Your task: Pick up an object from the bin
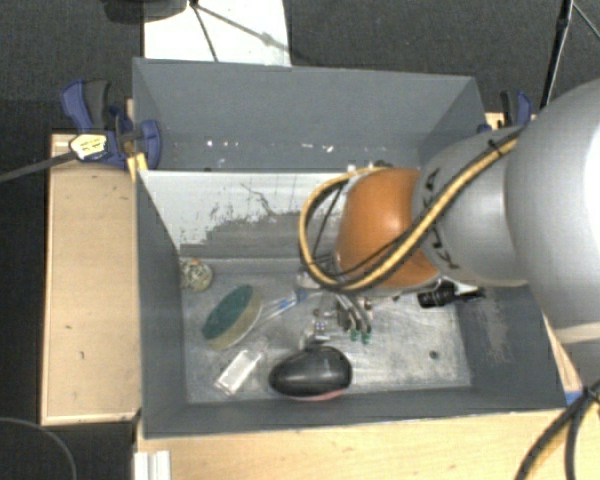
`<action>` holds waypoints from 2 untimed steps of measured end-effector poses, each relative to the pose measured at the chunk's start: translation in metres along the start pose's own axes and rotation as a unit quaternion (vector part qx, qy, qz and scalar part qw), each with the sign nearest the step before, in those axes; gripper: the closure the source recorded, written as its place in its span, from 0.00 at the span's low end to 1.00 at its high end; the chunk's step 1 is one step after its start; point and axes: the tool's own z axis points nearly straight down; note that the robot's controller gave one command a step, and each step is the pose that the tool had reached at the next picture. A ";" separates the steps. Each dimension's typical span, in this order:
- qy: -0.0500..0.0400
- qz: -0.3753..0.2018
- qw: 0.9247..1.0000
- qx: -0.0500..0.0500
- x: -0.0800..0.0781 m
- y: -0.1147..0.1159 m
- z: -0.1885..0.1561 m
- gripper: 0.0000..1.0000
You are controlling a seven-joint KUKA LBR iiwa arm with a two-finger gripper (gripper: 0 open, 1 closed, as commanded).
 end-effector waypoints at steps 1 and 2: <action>0.017 -0.002 1.000 0.004 0.008 0.000 0.003 1.00; 0.024 -0.002 1.000 0.006 0.005 0.000 -0.028 1.00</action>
Offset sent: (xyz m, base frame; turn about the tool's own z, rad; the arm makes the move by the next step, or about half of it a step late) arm 0.0000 0.0000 0.0000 0.0000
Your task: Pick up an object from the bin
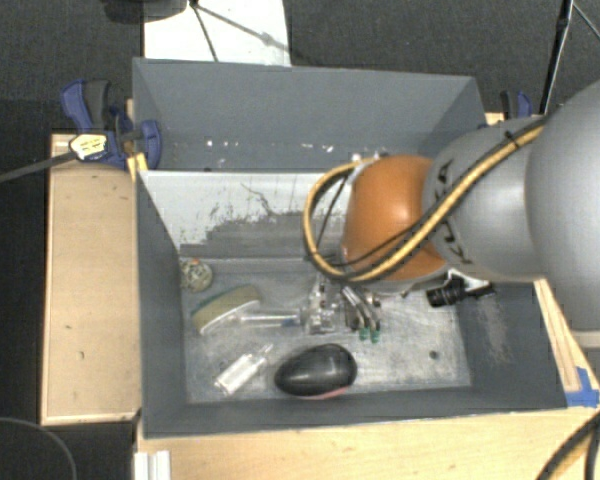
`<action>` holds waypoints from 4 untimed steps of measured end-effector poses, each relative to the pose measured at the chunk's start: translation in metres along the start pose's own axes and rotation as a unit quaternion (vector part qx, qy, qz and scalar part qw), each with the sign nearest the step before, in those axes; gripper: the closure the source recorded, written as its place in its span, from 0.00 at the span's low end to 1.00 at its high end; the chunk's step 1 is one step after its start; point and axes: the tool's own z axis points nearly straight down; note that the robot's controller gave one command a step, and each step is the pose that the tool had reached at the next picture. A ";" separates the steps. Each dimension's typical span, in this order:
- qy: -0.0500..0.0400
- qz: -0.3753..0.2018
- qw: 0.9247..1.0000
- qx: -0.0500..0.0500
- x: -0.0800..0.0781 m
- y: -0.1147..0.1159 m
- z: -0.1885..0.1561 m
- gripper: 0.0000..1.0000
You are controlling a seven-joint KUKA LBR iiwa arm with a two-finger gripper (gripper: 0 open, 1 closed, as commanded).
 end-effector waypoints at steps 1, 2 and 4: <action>0.001 0.000 1.000 0.000 -0.001 0.000 -0.002 1.00; 0.000 0.001 1.000 0.000 -0.002 0.000 -0.019 1.00; 0.000 0.001 1.000 0.000 -0.005 0.000 -0.055 1.00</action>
Offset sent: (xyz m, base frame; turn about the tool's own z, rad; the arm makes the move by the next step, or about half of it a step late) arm 0.0000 0.0000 0.0013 0.0000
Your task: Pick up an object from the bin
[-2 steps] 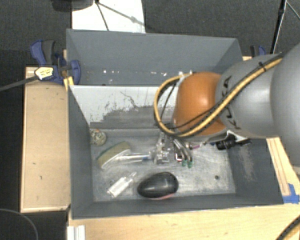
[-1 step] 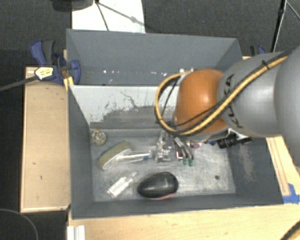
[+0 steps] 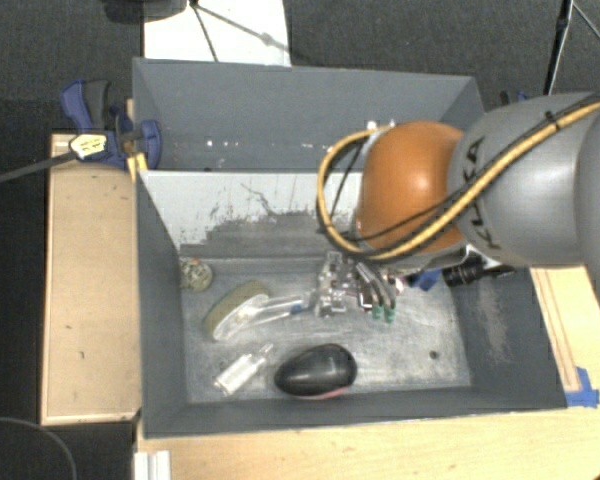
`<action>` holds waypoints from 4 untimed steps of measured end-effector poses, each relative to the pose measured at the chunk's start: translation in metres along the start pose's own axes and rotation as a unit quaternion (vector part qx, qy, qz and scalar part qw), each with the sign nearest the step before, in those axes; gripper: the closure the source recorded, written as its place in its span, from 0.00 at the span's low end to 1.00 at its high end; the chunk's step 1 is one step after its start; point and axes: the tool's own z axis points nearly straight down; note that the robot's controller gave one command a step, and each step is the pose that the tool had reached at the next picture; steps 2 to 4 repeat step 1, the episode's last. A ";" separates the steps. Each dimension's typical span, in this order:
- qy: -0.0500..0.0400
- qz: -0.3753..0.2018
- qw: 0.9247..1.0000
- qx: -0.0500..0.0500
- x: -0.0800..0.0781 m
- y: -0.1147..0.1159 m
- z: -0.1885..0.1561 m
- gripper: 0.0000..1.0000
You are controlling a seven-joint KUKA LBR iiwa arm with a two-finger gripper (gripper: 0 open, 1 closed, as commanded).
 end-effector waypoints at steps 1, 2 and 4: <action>0.000 -0.001 1.000 0.000 -0.001 0.000 -0.026 1.00; 0.000 -0.001 1.000 0.000 -0.001 0.000 -0.026 1.00; 0.000 -0.001 1.000 0.000 -0.001 0.000 -0.026 1.00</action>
Offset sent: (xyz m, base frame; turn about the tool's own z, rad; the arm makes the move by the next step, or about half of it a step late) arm 0.0000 -0.0001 0.0242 0.0000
